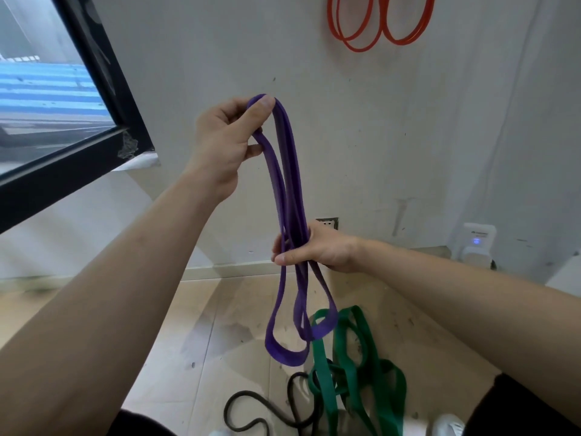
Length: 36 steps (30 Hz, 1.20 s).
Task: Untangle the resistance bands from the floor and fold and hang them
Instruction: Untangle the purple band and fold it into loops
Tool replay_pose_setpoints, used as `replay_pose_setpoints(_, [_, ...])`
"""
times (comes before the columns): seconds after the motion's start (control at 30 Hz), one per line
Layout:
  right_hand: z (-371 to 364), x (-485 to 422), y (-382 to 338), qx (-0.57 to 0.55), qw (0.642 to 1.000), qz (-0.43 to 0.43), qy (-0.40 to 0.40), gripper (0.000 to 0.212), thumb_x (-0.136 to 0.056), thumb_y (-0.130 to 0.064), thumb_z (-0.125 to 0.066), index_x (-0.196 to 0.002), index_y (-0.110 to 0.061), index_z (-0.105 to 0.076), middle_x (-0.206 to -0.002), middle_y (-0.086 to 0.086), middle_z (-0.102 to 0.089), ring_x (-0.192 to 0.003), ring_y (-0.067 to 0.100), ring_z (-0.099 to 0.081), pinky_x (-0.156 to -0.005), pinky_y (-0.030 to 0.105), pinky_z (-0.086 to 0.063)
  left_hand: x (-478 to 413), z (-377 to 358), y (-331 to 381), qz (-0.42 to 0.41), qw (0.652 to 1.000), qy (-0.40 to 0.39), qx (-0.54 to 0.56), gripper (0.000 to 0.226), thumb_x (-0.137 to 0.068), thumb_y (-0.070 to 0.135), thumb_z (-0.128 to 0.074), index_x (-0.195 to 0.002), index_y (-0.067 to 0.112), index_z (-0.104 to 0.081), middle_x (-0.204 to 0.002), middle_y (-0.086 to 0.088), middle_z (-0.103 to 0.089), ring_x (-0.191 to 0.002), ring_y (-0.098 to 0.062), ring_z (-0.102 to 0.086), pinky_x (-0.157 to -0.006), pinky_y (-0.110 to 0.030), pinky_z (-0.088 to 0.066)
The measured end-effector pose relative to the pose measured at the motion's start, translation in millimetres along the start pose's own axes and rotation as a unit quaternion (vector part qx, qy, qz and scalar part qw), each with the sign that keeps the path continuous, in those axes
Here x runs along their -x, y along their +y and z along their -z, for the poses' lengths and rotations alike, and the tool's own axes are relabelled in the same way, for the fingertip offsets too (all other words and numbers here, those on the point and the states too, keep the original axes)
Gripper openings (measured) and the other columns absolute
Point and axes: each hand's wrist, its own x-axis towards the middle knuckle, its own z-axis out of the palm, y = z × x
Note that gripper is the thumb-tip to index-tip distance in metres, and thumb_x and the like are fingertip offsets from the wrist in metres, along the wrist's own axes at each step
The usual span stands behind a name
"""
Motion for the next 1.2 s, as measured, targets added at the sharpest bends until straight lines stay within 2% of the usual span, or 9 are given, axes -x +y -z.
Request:
replay_pose_setpoints(0.13, [8.6,10.3,0.9,0.011,1.000,-0.010,0.024,0.028,-0.086,-0.006,-0.076,-0.113,-0.005,-0.067,-0.092,0.000,-0.068,-0.088,0.012,-0.069,-0.083,0.027,-0.057,0.3,8.6,-5.8,0.004,1.000,0.018,0.011,0.011,-0.093,0.027,-0.070,-0.091,0.016,-0.071,-0.075,0.004,-0.053,-0.069,-0.007,-0.053,-0.062,-0.020,-0.051])
replay_pose_setpoints(0.27, [23.6,21.3,5.6,0.026,0.995,-0.007,0.094,0.042,-0.082,-0.002,-0.077,-0.122,-0.008,-0.062,-0.100,0.009,-0.067,-0.088,0.021,-0.067,-0.090,0.046,-0.060,-4.8,29.3,-20.8,0.050,0.997,0.046,0.029,0.015,-0.095,0.032,-0.067,-0.088,0.019,-0.068,-0.073,0.008,-0.054,-0.068,-0.005,-0.054,-0.068,-0.022,-0.053])
replay_pose_setpoints(0.37, [37.7,30.2,6.3,0.049,0.988,0.011,0.145,0.052,-0.081,-0.003,-0.077,-0.128,-0.015,-0.058,-0.109,0.013,-0.072,-0.092,0.030,-0.071,-0.088,0.046,-0.061,-7.8,51.3,-40.9,0.103,0.992,0.052,0.057,0.016,-0.097,0.033,-0.064,-0.092,0.019,-0.069,-0.077,0.007,-0.059,-0.073,-0.007,-0.058,-0.073,-0.023,-0.056])
replay_pose_setpoints(0.53, [58.7,45.1,3.1,0.114,0.969,0.057,0.211,0.048,-0.080,-0.003,-0.078,-0.125,-0.012,-0.064,-0.103,0.012,-0.074,-0.093,0.031,-0.073,-0.086,0.044,-0.061,0.4,79.8,-79.7,0.165,0.985,-0.004,0.056,0.019,-0.100,0.027,-0.057,-0.108,0.013,-0.067,-0.093,0.001,-0.067,-0.093,-0.013,-0.067,-0.083,-0.030,-0.058])
replay_pose_setpoints(0.63, [73.4,52.5,1.0,0.121,0.960,0.071,0.243,0.042,-0.082,-0.003,-0.079,-0.121,-0.013,-0.069,-0.101,0.010,-0.075,-0.091,0.026,-0.073,-0.084,0.035,-0.062,9.4,88.0,-100.4,0.210,0.975,-0.069,0.027,0.027,-0.102,0.019,-0.053,-0.123,0.006,-0.063,-0.103,-0.003,-0.069,-0.102,-0.016,-0.066,-0.092,-0.035,-0.058])
replay_pose_setpoints(0.73, [82.0,58.0,0.7,0.125,0.959,0.078,0.242,0.039,-0.084,-0.002,-0.077,-0.120,-0.013,-0.070,-0.103,0.008,-0.075,-0.088,0.016,-0.070,-0.081,0.026,-0.058,15.7,88.6,-112.6,0.238,0.959,-0.150,-0.042,0.033,-0.100,0.014,-0.054,-0.131,0.000,-0.059,-0.115,-0.009,-0.069,-0.109,-0.022,-0.064,-0.090,-0.033,-0.059])
replay_pose_setpoints(0.87, [83.8,61.6,-1.3,0.145,0.958,0.073,0.236,0.037,-0.085,0.000,-0.075,-0.120,-0.011,-0.071,-0.102,0.009,-0.075,-0.082,0.012,-0.067,-0.074,0.020,-0.056,19.3,84.6,-117.2,0.235,0.932,-0.234,-0.149,0.033,-0.095,0.011,-0.063,-0.128,0.012,-0.063,-0.122,-0.009,-0.071,-0.113,-0.023,-0.066,-0.097,-0.039,-0.054])
replay_pose_setpoints(1.0, [85.2,61.9,-4.5,0.164,0.958,0.068,0.226,0.040,-0.085,-0.005,-0.077,-0.124,-0.010,-0.070,-0.104,0.007,-0.075,-0.086,0.017,-0.069,-0.078,0.024,-0.059,20.2,70.3,-113.8,0.207,0.905,-0.279,-0.246,0.043,-0.088,0.007,-0.073,-0.128,0.018,-0.062,-0.121,-0.005,-0.070,-0.115,-0.020,-0.066,-0.094,-0.028,-0.052])
replay_pose_setpoints(1.2, [69.9,59.8,-8.7,0.214,0.955,0.073,0.193,0.042,-0.081,-0.008,-0.081,-0.121,-0.011,-0.072,-0.106,-0.002,-0.075,-0.094,0.006,-0.071,-0.091,0.019,-0.055,36.9,1.8,-98.5,0.084,0.905,-0.284,-0.306,0.062,-0.079,0.039,-0.081,-0.135,0.025,-0.059,-0.123,0.012,-0.066,-0.112,-0.004,-0.063,-0.096,-0.026,-0.051])
